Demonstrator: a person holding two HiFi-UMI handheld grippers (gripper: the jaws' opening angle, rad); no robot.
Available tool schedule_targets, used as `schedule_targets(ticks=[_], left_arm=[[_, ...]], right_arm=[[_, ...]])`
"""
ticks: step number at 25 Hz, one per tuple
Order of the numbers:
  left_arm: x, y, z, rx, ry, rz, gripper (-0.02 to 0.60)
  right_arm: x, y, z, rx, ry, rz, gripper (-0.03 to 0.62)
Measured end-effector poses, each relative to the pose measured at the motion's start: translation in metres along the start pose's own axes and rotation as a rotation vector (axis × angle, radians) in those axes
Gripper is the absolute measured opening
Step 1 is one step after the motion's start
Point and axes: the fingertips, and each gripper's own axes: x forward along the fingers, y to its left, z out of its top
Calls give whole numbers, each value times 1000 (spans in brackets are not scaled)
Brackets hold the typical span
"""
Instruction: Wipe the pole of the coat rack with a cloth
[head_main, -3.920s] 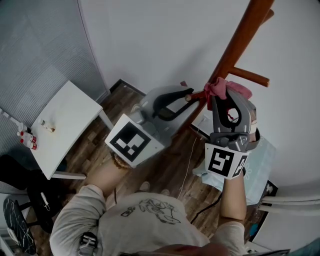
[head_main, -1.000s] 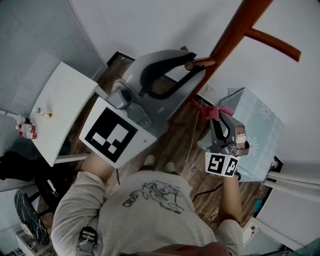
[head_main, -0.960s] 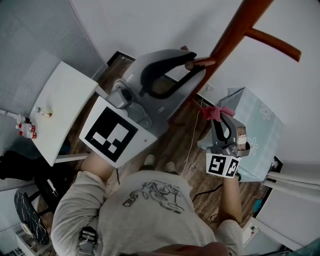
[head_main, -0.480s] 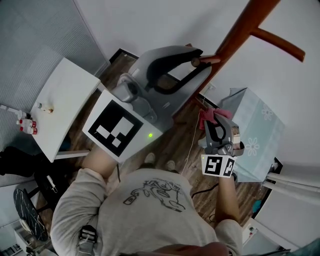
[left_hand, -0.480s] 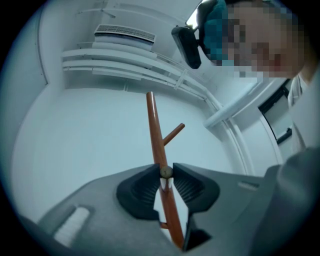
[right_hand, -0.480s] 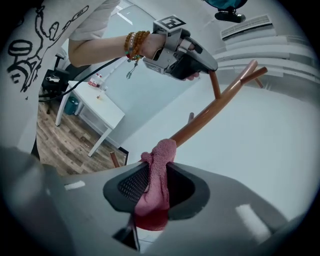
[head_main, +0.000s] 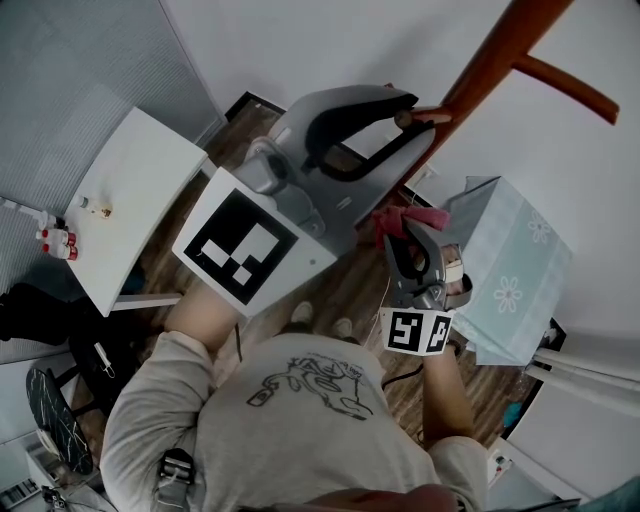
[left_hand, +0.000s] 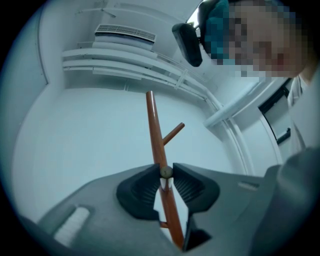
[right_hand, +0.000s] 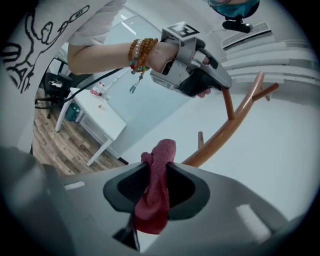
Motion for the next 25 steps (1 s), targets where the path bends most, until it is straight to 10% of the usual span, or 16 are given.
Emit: schedule_targets(ticks=[25], left_arm=[[0, 0, -3, 1, 11, 4, 83]], right_arm=[[89, 104, -70, 205, 62, 152, 104]])
